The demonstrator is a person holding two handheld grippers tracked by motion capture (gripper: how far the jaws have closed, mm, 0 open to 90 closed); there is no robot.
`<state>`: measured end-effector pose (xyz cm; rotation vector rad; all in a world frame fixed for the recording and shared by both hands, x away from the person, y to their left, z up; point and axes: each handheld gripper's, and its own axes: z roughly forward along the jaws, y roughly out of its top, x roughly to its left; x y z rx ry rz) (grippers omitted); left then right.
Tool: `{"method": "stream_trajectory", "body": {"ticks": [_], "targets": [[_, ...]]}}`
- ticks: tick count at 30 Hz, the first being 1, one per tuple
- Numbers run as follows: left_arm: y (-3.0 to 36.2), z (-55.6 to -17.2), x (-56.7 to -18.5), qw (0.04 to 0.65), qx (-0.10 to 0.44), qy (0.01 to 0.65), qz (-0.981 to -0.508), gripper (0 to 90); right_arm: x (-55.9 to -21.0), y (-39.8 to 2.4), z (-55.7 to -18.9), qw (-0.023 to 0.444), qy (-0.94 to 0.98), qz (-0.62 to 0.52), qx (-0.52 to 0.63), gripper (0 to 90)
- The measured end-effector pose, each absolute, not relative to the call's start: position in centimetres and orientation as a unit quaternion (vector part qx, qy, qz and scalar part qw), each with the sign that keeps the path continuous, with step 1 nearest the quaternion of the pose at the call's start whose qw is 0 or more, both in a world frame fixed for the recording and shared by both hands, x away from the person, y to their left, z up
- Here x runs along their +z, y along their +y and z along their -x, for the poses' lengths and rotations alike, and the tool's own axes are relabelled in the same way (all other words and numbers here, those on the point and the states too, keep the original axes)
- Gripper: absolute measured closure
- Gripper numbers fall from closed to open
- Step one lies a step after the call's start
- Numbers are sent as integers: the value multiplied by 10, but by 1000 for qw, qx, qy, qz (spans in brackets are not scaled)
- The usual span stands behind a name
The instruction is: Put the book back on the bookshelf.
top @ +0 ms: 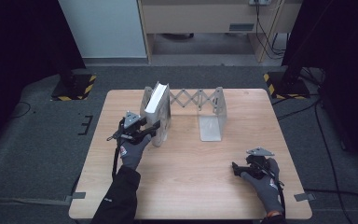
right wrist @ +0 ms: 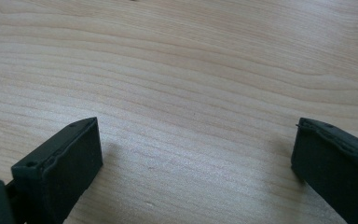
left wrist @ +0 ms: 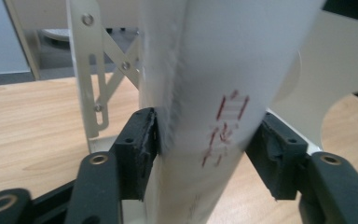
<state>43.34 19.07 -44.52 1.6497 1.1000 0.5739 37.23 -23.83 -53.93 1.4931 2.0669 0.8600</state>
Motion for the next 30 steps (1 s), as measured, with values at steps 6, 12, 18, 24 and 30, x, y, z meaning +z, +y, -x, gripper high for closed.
{"method": "stream_trajectory", "body": {"ticks": [6, 12, 18, 24, 30], "targets": [[188, -427, -452, 497, 239, 452, -701, 407, -539, -238, -372, 224, 749, -540, 312, 21], [181, -430, -458, 498, 235, 463, -694, 431, -539, -238, -372, 224, 749, -541, 311, 21], [173, -434, -458, 500, 234, 467, -691, 409, -539, -238, -372, 224, 749, -541, 311, 21], [166, -439, -460, 504, 235, 464, -690, 386, -539, -238, -372, 224, 749, -540, 311, 21], [162, -448, -460, 500, 238, 466, -690, 375, -539, -238, -372, 224, 749, -540, 311, 21]]}}
